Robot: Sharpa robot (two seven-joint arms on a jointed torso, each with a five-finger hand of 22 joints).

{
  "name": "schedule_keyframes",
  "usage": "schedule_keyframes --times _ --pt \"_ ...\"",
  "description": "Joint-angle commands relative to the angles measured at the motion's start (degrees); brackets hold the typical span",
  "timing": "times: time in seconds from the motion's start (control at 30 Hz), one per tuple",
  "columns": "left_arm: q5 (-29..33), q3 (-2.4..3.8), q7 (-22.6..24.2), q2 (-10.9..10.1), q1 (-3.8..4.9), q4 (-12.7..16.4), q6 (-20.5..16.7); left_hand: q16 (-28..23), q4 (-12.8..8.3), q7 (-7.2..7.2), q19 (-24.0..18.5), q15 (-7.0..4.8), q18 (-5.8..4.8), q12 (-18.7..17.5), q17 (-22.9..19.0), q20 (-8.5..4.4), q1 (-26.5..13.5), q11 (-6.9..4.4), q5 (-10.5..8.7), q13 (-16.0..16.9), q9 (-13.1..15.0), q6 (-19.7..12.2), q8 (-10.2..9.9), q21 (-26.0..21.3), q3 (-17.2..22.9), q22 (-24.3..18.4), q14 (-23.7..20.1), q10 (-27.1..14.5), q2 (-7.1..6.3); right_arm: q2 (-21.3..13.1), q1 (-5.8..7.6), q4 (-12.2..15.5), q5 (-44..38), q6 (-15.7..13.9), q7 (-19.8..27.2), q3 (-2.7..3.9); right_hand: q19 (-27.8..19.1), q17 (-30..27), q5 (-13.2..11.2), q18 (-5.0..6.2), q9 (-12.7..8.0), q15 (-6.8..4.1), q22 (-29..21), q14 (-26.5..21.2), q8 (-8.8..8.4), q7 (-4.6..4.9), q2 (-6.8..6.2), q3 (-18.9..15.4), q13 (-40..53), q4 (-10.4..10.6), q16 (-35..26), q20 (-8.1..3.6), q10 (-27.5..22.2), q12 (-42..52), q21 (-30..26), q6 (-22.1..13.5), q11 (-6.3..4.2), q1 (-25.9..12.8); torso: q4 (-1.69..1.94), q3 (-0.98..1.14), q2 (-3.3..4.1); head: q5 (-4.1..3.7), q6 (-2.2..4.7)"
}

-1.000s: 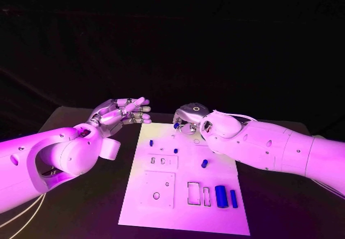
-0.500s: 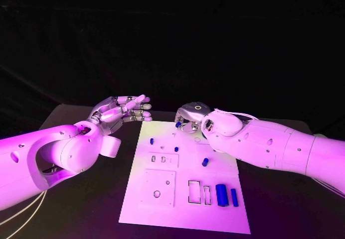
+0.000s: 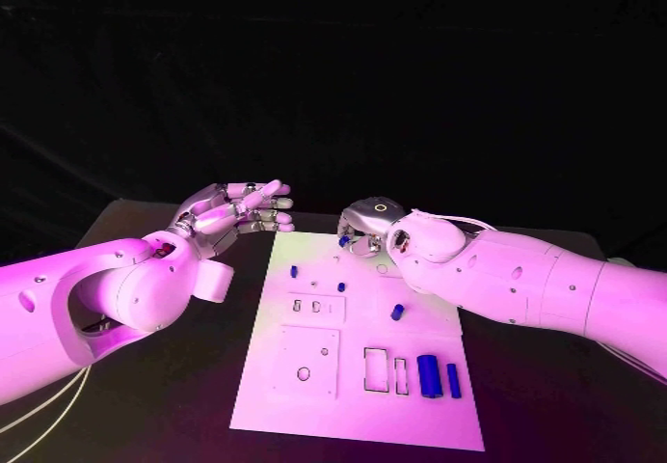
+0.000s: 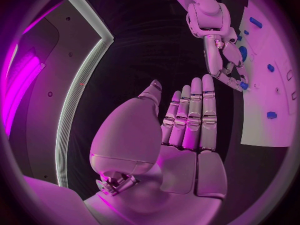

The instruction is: Assemble the parts on the task board

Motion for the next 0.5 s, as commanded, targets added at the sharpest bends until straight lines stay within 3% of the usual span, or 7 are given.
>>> schedule_keyframes --times 0.03,0.5 --pt "0.05 0.02 0.32 0.1 0.12 0.19 1.24 -0.25 -0.18 0.34 -0.3 -0.04 0.06 -0.25 0.1 0.02 -0.01 0.23 -0.19 -0.05 -0.07 0.0 -0.31 -0.24 0.0 -0.05 -0.39 -0.13 0.42 0.28 -0.06 -0.44 -0.27 0.55 -0.49 0.02 0.15 -0.1 0.21 -0.79 0.05 -0.3 -0.1 0.78 0.02 -0.03 -0.2 0.01 0.01 0.38 0.01 0.11 -0.17 -0.23 0.12 0.47 0.34 -0.41 0.04 -0.08 0.21 0.01 0.05" --pt "0.05 0.02 0.24 0.0 0.33 0.34 1.28 -0.29 -0.25 0.35 -0.31 -0.03 0.07 -0.3 0.13 0.04 0.08 0.24 -0.19 -0.06 -0.08 0.02 -0.36 -0.25 -0.03 -0.07 -0.4 -0.12 0.44 0.61 -0.11 -1.18 -0.25 0.87 -0.53 0.02 -0.49 -1.14 0.18 -0.62 0.01 -0.04 -0.96 0.44 -0.54 0.26 -0.87 0.42 -0.16 0.91 -0.56 0.26 -1.32 -0.97 -0.55 -0.5 0.67 -0.85 -0.05 -0.05 0.16 0.12 -0.37"
